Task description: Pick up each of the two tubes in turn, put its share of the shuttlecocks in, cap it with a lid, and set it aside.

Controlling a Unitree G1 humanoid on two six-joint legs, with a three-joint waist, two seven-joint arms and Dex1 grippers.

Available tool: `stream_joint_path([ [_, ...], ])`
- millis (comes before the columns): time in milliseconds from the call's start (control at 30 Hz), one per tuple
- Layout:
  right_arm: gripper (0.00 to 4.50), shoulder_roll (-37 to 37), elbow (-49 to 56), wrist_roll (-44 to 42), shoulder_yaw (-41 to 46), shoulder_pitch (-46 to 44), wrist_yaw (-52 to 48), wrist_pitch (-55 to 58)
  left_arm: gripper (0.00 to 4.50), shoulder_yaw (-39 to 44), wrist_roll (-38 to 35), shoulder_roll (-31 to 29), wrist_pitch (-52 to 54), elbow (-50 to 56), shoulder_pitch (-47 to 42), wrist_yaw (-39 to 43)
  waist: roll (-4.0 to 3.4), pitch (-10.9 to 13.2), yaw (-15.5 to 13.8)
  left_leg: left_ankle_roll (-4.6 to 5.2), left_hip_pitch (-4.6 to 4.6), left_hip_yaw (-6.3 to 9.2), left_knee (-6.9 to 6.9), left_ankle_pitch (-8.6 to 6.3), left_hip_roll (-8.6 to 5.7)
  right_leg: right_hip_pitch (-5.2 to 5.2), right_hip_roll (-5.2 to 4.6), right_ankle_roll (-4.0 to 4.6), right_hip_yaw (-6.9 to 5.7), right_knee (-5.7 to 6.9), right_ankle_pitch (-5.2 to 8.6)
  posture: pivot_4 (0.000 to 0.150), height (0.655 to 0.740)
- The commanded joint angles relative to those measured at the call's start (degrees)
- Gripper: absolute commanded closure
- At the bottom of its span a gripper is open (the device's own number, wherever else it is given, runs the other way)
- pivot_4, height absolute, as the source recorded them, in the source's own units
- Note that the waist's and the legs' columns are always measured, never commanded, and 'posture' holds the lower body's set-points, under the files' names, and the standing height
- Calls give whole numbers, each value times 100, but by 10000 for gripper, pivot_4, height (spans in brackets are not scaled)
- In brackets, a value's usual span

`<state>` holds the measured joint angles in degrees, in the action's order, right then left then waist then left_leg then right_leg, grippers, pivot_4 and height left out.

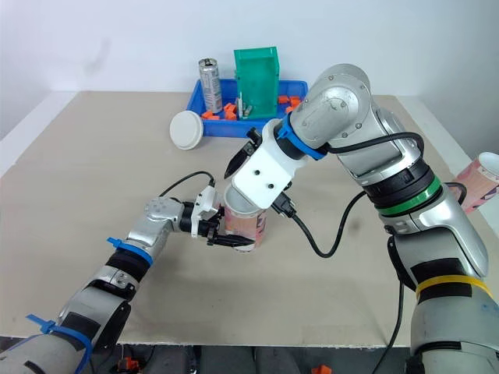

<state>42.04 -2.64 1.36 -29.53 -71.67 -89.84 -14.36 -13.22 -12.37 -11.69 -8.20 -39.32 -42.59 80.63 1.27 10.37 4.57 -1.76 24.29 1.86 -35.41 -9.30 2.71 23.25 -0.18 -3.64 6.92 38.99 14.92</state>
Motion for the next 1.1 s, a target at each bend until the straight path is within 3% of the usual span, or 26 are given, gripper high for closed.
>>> stream_joint_path([
  [33,21293,-237,-245,-582,497,-419,-148,853,16341,-99,217,-134,164,-190,196,13,-1,0,11,0,-1,-1,0,0,2,1,1,4,0,1,-1,1500,7362],
  [133,21293,-71,-199,-1349,577,-621,-259,1441,16341,-92,229,-133,149,-201,200,12,-1,2,10,1,1,-1,1,1,3,6,1,7,-1,5,-5,1500,7362],
  [233,28555,232,-21,-1689,434,-531,-266,1598,16341,-87,231,-140,137,-218,196,13,6,-2,4,0,2,1,2,-2,3,2,0,5,-1,3,5,1500,7362],
  [333,41959,495,213,-1919,192,-372,-266,1590,16341,-84,238,-142,124,-241,187,24,5,-2,9,-2,2,-3,3,-6,3,6,0,17,0,3,14,1500,7362],
  [367,44278,509,248,-1919,157,-320,-266,1591,16341,-85,238,-141,131,-238,184,32,5,-2,10,-2,1,-2,3,-6,3,6,1,18,0,3,14,1500,7362],
  [500,44731,475,299,-1705,-20,-123,-266,1510,16341,-78,245,-132,130,-244,165,43,5,-1,20,-2,0,-2,3,-6,5,7,2,24,0,5,15,1500,7362],
  [800,44731,265,251,-163,-828,648,-264,487,16341,-16,236,-130,114,-316,81,-8,10,-27,21,-2,-7,0,3,-6,5,-2,4,6,-5,4,7,1500,7362],
  [900,44731,223,226,-249,-796,662,-266,467,16341,-25,237,-120,117,-319,79,-14,16,-59,22,-3,-24,-1,0,-6,5,-16,3,28,-5,3,19,1500,7362],
  [1100,44731,-244,-243,-1069,390,110,-201,1522,16341,1,216,-103,144,-286,98,-11,17,-58,37,-3,-40,-4,1,-5,7,-18,2,47,-3,4,3,1500,7362],
])
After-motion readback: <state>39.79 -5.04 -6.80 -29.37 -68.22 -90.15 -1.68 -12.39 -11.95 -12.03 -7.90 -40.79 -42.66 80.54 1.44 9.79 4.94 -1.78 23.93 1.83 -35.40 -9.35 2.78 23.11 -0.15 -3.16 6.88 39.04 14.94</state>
